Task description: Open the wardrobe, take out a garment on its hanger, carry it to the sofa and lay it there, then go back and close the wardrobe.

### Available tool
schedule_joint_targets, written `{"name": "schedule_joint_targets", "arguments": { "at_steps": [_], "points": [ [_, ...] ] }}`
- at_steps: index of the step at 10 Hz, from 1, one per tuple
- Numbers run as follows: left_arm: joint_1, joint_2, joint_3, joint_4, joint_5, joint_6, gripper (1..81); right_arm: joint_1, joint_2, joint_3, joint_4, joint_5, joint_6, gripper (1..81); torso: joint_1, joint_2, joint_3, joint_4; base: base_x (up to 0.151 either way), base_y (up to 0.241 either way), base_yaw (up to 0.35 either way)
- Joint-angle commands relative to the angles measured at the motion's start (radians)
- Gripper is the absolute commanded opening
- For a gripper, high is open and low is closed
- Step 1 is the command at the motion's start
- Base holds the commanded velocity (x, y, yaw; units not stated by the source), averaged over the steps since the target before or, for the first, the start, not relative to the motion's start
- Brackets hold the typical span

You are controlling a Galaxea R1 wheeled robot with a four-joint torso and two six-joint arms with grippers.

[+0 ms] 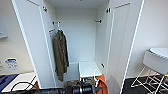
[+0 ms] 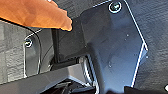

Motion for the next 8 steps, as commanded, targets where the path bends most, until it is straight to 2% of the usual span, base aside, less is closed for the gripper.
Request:
{"name": "schedule_joint_targets", "arguments": {
  "at_steps": [1, 8],
  "points": [
    [-0.172, 0.003, 0.061, 0.032, -0.112, 0.010, 1.0, 0.043, 0.006, 0.008, 0.008, -0.054, 0.002, 81.1, 0.000, 0.000, 0.000, 0.000, 0.000, 0.000, -0.090],
    [-0.170, -0.004, 0.060, 0.025, -0.111, 0.004, 1.0, 0.041, 0.003, 0.005, 0.008, -0.052, 0.002, 81.1, 0.000, 0.000, 0.000, 0.000, 0.000, 0.000, -0.146]
  ]
}}
